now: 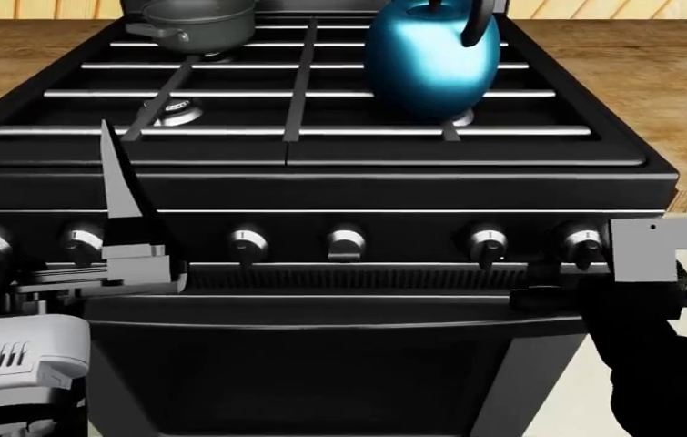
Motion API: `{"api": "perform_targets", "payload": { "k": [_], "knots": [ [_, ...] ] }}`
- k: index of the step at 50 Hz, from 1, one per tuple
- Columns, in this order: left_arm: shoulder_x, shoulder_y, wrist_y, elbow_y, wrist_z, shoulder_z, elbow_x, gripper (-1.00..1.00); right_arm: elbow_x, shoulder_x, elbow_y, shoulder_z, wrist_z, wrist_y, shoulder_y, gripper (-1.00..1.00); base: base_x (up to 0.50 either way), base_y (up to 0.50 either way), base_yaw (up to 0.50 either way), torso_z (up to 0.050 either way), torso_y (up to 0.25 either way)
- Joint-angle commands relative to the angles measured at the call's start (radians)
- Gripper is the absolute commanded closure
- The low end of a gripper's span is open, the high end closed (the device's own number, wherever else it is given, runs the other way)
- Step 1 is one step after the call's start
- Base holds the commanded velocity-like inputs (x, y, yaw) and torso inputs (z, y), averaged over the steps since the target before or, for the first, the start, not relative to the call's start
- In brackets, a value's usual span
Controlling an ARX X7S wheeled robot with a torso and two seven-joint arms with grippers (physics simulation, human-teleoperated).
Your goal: Pick the kettle from the counter and place it on a stove burner. Then turn the burner on.
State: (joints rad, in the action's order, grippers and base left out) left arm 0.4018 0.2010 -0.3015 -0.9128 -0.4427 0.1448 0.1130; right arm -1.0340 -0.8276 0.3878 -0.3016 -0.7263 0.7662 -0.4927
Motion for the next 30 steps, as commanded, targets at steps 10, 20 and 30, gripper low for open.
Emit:
{"api": "perform_targets", "payload": {
  "k": [10,20,30],
  "knots": [
    [0.006,0.001,-0.002,-0.004,-0.004,-0.004,0.017,-1.0,0.091,0.013,0.021,-0.148,0.08,0.204,-0.195,1.0,0.02,0.0,0.01,0.0,0.0],
    [0.009,0.0,0.005,0.001,-0.007,-0.008,0.022,-1.0,0.134,0.025,0.033,-0.223,0.099,0.238,-0.228,1.0,0.02,0.0,0.01,-0.002,0.0],
    [0.012,0.002,-0.002,-0.005,-0.011,-0.01,0.029,-1.0,0.173,0.049,0.06,-0.305,0.103,0.301,-0.284,1.0,0.02,0.0,0.01,-0.001,0.0]
  ]
}}
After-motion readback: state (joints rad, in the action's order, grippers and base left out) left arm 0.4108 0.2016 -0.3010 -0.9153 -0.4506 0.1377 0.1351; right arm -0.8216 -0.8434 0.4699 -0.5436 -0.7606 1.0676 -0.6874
